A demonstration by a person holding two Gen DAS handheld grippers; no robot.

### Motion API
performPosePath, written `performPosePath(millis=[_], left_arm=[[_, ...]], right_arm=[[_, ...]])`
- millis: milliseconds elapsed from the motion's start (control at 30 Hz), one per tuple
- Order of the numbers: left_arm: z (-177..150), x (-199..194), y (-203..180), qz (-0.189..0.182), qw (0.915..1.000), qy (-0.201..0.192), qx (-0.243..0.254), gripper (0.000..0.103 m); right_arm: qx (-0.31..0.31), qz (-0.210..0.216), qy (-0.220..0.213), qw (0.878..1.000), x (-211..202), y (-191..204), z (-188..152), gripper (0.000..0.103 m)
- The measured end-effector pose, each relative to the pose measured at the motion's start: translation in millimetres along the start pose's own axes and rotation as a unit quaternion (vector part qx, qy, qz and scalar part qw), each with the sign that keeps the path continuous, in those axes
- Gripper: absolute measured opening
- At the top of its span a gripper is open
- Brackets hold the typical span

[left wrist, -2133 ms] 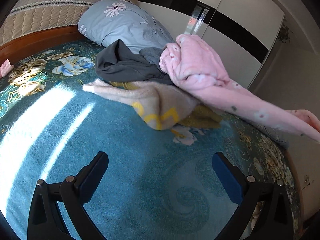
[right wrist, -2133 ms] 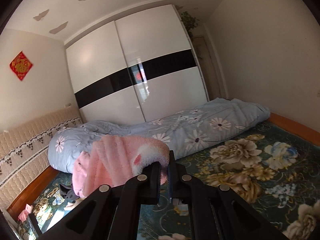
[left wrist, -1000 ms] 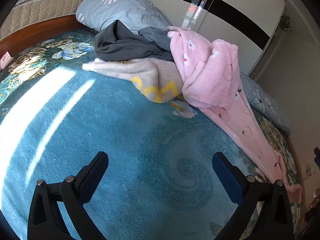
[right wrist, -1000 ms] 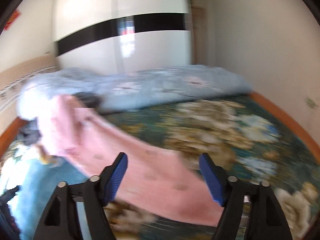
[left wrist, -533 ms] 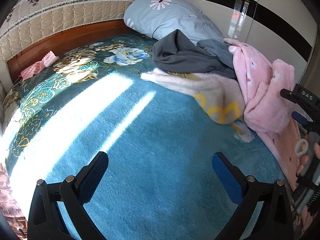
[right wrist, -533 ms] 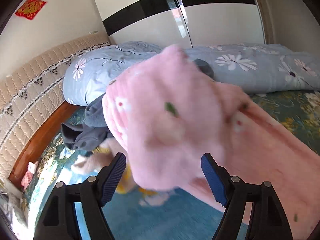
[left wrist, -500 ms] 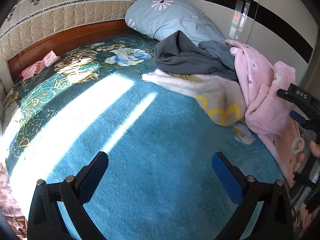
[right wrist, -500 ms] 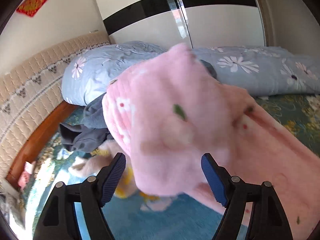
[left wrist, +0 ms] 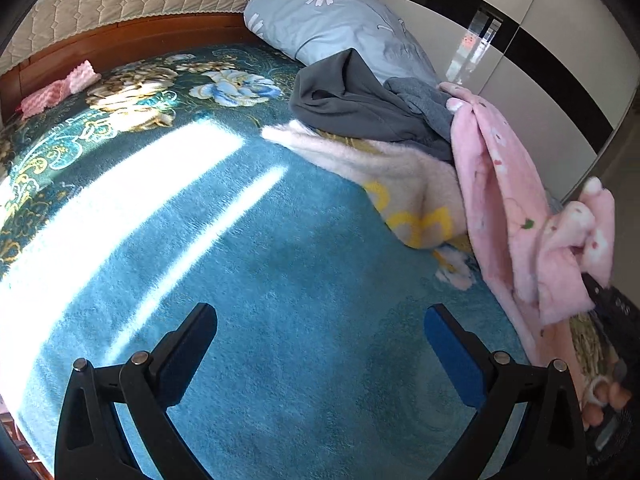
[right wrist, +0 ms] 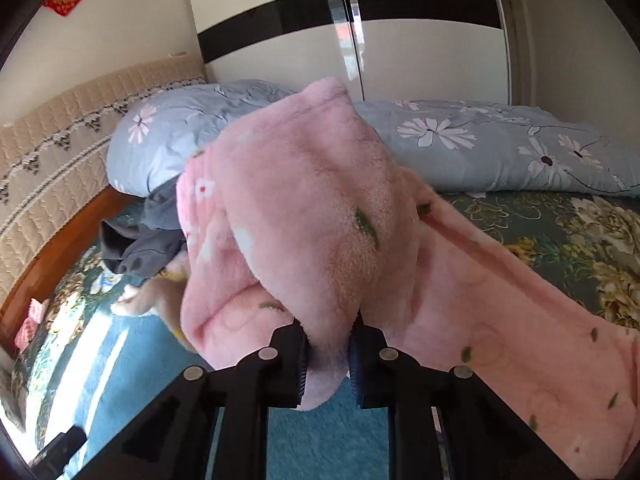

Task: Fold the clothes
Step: 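Pull the pink garment off the pile and spread it across the bed with the right tool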

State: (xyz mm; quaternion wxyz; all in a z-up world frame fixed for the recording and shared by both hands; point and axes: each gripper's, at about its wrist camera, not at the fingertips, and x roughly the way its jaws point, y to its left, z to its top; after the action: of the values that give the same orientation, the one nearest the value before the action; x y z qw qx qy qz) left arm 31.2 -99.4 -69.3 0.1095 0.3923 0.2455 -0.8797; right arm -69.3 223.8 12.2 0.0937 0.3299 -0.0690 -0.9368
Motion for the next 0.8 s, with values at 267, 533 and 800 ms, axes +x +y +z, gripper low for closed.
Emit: performPosePath(millis=[267, 533, 800], left_arm=[[-20, 9, -14, -0.094, 0.9942, 0.050, -0.016, 0.103], [-35, -6, -39, -0.106, 0.9927, 0.024, 0.051, 0.103], [-36, -2, -36, -0.113, 0.9921, 0.041, 0.036, 0.103]], right_arm=[[0.060, 0.035, -0.047, 0.996, -124, -77, -52, 0.014], [0.086, 0.065, -0.070, 0.992, -180, -88, -94, 0.008], [0.139, -0.066, -0.061, 0.986, -192, -159, -109, 0.008]])
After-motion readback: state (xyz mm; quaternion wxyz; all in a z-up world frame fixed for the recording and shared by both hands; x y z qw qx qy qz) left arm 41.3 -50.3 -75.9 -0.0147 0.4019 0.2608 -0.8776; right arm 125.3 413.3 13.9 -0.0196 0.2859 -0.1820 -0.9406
